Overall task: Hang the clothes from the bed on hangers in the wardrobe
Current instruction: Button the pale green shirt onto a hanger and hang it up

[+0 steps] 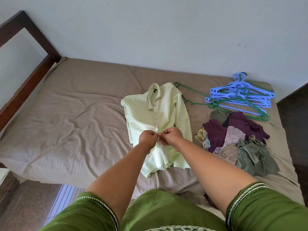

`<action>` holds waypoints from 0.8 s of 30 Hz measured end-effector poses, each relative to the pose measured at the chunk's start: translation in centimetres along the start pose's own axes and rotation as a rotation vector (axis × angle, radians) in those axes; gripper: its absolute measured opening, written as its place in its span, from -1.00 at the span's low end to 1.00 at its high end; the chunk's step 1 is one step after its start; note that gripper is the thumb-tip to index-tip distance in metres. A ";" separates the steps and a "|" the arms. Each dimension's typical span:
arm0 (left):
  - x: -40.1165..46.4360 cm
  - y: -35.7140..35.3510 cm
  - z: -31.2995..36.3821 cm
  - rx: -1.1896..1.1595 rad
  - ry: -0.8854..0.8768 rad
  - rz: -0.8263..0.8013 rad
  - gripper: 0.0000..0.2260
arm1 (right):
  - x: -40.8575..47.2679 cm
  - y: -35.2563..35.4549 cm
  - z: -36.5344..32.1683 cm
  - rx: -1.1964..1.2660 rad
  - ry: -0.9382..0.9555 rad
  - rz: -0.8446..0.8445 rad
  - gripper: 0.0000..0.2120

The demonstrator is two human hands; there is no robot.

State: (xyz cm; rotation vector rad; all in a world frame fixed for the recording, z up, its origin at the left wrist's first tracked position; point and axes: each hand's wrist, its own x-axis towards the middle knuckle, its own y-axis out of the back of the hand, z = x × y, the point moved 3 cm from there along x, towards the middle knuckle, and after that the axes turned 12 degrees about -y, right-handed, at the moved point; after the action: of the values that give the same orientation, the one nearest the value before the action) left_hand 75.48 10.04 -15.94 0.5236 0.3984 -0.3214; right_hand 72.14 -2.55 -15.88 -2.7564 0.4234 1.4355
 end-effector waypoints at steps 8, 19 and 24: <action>0.2 -0.2 1.3 0.211 -0.083 0.047 -0.80 | 1.3 -0.2 -1.1 -0.339 0.061 0.095 -0.74; 0.9 -0.9 1.2 -0.070 0.025 0.023 -0.81 | 1.3 -0.6 -0.7 0.027 -0.116 -0.155 -0.74; 1.2 -0.4 0.7 0.084 -0.029 0.002 -0.75 | 2.1 -0.9 -0.2 -0.068 -0.049 -0.112 -0.75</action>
State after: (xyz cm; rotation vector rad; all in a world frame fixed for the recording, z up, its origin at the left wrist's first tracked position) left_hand 76.53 9.08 -16.04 0.6012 0.3577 -0.3445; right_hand 73.65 -2.16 -17.57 -2.7397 0.2192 1.5142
